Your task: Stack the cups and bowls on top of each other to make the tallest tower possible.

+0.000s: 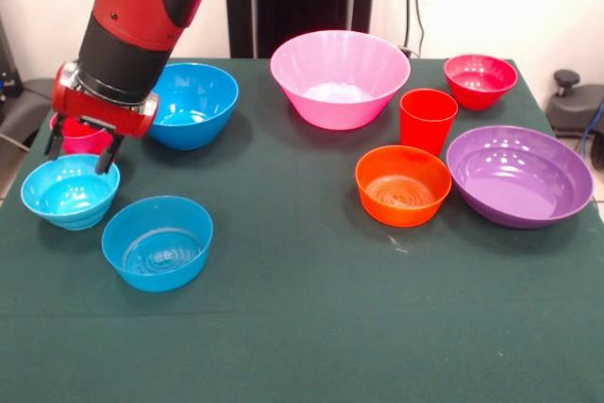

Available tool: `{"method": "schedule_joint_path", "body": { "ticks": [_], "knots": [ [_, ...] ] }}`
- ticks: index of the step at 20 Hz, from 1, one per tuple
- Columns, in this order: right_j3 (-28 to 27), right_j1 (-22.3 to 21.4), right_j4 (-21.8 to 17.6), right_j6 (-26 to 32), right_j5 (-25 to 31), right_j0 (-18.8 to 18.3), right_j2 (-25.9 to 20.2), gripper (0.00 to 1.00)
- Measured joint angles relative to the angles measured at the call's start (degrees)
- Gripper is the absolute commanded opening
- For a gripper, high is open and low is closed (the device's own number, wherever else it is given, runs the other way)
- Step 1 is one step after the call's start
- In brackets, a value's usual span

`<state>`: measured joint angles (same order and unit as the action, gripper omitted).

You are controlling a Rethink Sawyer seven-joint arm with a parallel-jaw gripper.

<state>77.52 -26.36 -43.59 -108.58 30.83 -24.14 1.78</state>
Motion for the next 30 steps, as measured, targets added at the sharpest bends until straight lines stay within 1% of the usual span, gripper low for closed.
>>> {"method": "schedule_joint_path", "body": {
  "ticks": [7, 10, 14, 21, 24, 30],
  "knots": [
    [1.8, -1.9, 2.8, 0.0, 5.6, -2.7, -3.3, 1.00],
    [2.4, -2.6, 3.5, 0.0, 7.3, -3.6, -4.7, 1.00],
    [3.1, -2.9, 3.5, 0.0, 7.8, -4.6, -6.8, 1.00],
    [3.7, -2.8, 3.5, 0.0, 7.8, -5.3, -8.8, 1.00],
    [3.9, -2.3, 3.5, 0.0, 7.8, -6.2, -10.5, 1.00],
    [3.9, -1.4, 3.5, 0.0, 7.8, -6.9, -11.5, 1.00]
  ]
}}
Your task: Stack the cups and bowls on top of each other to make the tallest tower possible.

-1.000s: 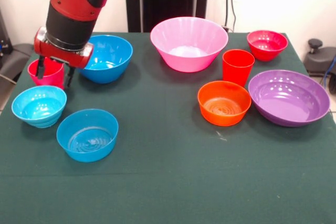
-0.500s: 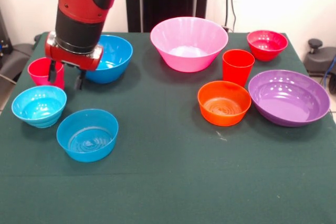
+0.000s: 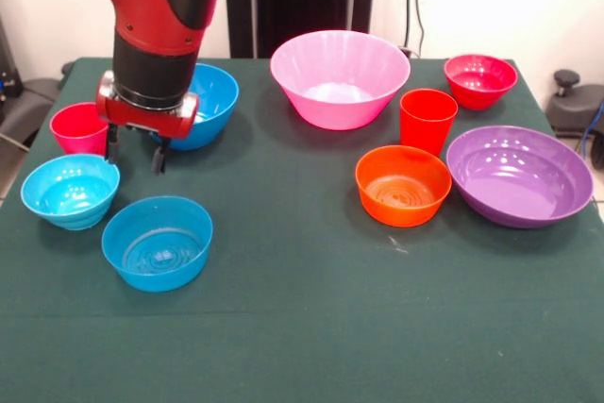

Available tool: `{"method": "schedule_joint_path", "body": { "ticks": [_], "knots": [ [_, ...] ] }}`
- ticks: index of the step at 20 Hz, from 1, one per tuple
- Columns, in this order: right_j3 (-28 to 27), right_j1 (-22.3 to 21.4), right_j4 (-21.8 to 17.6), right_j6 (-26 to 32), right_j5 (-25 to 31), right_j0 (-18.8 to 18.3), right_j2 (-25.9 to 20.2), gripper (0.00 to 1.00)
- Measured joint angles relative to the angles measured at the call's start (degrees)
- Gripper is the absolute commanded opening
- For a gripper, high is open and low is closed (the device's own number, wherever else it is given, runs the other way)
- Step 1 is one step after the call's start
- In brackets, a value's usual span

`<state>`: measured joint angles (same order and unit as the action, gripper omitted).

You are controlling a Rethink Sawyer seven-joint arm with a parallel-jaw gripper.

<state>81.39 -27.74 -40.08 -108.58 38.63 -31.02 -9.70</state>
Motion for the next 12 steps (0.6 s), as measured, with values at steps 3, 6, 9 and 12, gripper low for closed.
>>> {"method": "schedule_joint_path", "body": {
  "ticks": [3, 6, 9, 12],
  "knots": [
    [0.0, 0.9, -0.5, 0.0, -0.1, 0.0, -0.1, 1.00],
    [0.0, 1.7, -1.9, 0.0, -0.8, 0.2, -0.1, 1.00],
    [0.0, 2.3, -3.3, 0.0, -1.5, 0.4, -0.1, 1.00],
    [0.0, 2.5, -4.4, 0.0, -2.0, 0.7, -0.1, 1.00]
  ]
}}
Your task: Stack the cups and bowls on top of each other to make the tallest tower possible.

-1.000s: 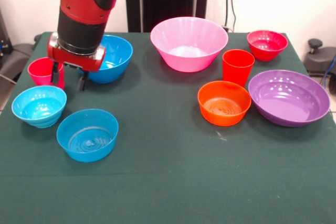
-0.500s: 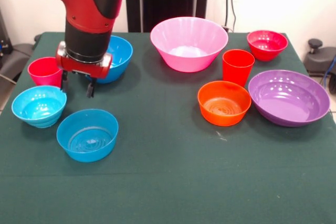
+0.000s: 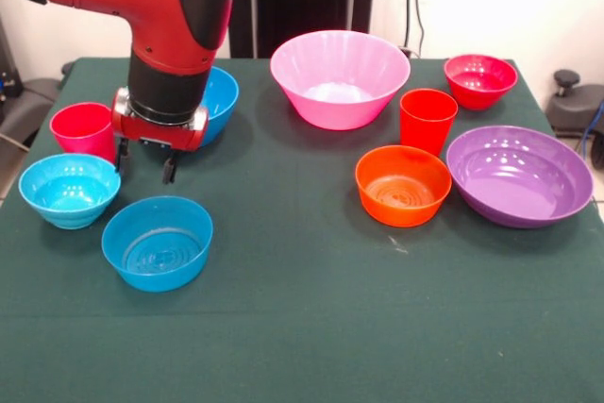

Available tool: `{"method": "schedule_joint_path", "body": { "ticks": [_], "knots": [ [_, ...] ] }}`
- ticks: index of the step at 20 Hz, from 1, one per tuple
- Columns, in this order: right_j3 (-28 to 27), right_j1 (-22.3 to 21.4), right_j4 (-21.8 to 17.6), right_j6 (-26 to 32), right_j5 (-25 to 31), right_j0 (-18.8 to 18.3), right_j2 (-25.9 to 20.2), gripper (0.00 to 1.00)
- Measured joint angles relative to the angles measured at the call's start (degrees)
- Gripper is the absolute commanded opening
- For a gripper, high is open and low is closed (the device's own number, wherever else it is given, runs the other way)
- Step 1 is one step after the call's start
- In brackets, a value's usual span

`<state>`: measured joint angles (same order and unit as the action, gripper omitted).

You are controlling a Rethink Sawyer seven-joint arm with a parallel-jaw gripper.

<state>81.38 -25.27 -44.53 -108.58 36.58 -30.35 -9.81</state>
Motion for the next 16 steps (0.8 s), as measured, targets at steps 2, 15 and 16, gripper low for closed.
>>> {"method": "schedule_joint_path", "body": {
  "ticks": [2, 15, 16],
  "knots": [
    [0.0, 0.0, -0.3, 0.0, -0.1, 0.1, 0.0, 1.00],
    [-0.1, -0.7, -1.9, 0.0, -0.3, -0.9, -0.6, 1.00],
    [-0.2, -0.7, -1.9, 0.0, -0.3, -1.0, -0.7, 1.00]
  ]
}}
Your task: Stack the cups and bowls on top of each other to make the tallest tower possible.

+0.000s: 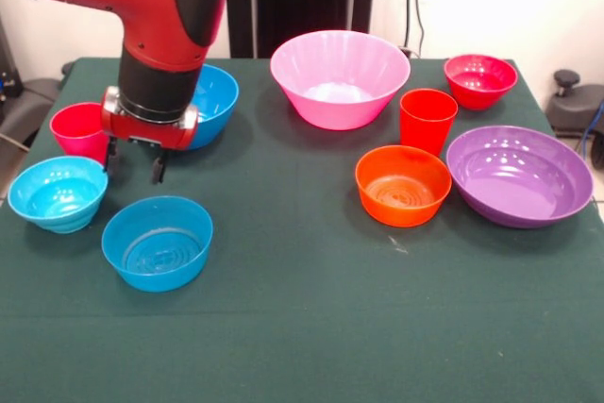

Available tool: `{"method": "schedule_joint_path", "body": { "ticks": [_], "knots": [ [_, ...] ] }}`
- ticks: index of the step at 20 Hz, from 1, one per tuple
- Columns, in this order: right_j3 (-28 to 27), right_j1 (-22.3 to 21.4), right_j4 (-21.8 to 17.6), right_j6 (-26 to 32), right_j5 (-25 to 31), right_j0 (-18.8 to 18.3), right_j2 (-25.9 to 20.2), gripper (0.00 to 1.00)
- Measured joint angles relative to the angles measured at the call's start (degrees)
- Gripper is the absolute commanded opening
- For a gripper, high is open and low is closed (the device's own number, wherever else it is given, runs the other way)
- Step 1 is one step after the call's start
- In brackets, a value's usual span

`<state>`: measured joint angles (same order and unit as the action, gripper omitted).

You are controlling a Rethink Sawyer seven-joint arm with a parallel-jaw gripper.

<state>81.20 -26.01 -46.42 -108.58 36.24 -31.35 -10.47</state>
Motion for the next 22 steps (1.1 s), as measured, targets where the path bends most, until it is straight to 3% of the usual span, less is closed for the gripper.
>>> {"method": "schedule_joint_path", "body": {
  "ticks": [15, 22],
  "knots": [
    [-1.6, -0.3, -0.1, 0.0, 0.0, -2.4, -1.0, 1.00],
    [-2.1, 0.2, -3.0, 0.0, -0.1, -2.0, -1.0, 1.00]
  ]
}}
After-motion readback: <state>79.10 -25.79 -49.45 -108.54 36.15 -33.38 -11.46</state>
